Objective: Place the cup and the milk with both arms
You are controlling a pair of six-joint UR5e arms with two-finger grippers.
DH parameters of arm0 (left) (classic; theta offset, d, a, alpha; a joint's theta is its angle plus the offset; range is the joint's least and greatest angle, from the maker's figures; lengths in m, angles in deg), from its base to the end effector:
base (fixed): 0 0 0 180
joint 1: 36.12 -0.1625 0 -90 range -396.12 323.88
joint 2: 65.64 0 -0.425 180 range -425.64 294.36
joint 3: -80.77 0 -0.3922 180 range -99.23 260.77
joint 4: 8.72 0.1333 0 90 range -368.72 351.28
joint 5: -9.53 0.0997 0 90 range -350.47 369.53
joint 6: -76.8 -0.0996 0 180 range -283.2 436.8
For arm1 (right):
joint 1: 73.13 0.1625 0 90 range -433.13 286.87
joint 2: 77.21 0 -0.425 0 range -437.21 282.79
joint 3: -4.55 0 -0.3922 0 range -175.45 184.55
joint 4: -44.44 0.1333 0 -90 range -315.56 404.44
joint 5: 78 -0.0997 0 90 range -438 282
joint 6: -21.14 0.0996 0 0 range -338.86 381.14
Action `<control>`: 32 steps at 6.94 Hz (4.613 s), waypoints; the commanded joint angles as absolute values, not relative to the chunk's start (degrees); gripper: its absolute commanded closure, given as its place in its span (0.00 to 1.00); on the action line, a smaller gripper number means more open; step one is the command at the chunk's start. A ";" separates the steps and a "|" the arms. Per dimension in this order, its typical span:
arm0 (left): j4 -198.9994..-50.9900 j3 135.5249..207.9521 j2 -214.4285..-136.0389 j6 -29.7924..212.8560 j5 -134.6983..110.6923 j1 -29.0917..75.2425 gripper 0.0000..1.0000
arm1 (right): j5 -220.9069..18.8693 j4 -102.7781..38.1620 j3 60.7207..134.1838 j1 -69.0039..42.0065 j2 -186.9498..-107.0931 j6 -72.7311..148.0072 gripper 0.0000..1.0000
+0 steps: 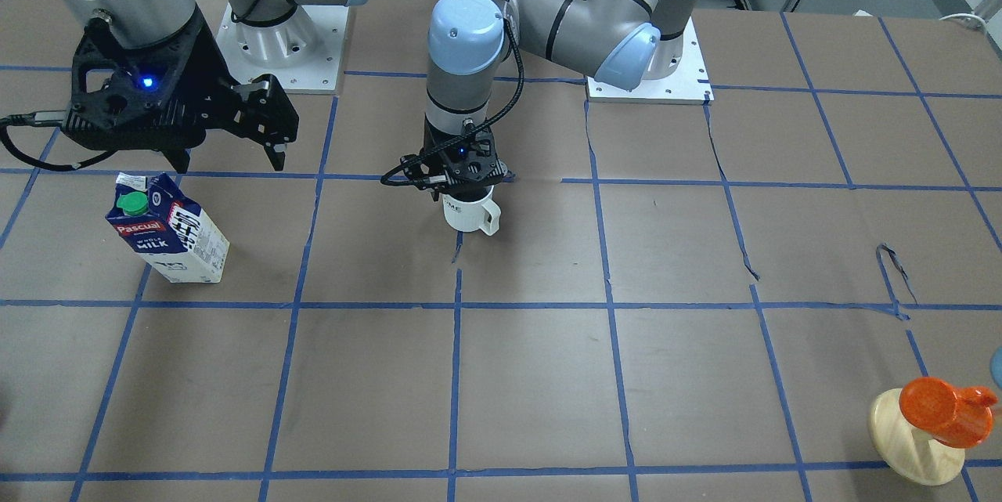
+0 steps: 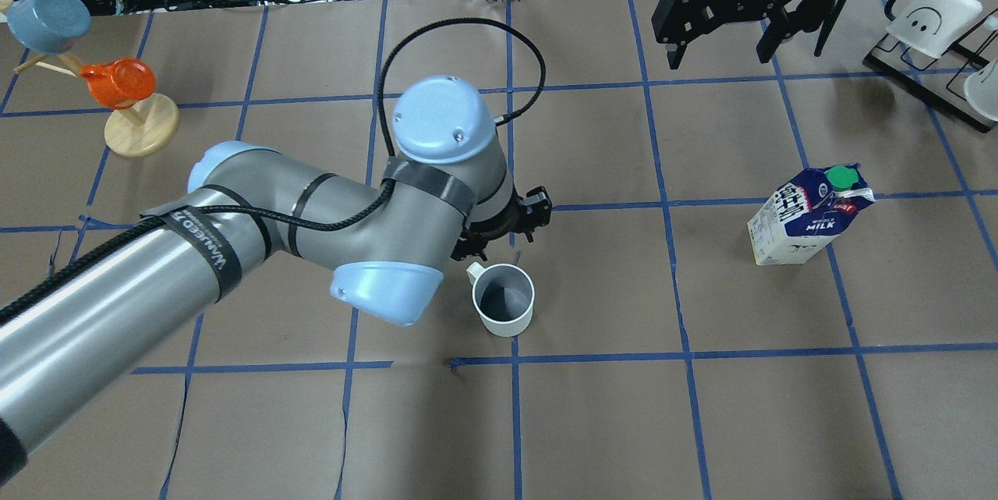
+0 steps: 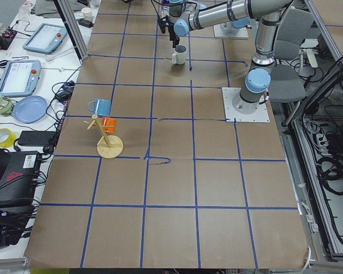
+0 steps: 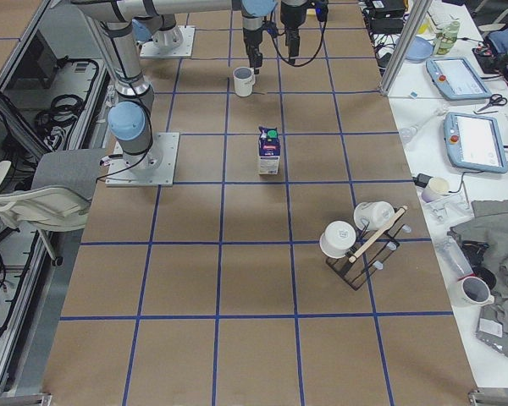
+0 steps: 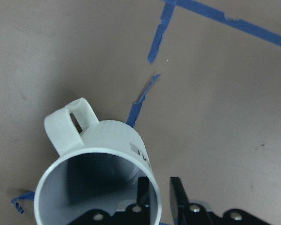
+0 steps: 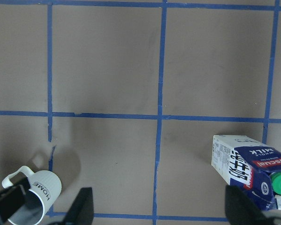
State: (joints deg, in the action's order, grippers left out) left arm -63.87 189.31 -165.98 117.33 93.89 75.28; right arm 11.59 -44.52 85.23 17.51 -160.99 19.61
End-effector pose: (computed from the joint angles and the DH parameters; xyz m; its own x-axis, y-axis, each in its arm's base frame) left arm -0.3263 -0.4405 0.3030 -0.9372 -0.3185 0.1419 -0.3239 0.9460 -0.0155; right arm 0.1400 -0.5394 0.5103 -0.9993 -0.0381 -0.0062 -0.0379 0.9986 -0.0361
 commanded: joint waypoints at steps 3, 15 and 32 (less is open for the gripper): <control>-86.76 181.46 -156.01 82.95 94.17 52.87 0.09 | 14.64 -44.07 91.54 5.73 -161.50 10.60 0.11; -95.91 166.64 -157.92 73.81 99.01 53.97 0.02 | 14.90 -54.52 107.11 -1.24 -159.22 4.17 0.28; -95.64 166.73 -157.66 73.11 99.36 53.53 0.00 | 4.00 -56.53 108.77 34.18 -161.32 39.59 0.81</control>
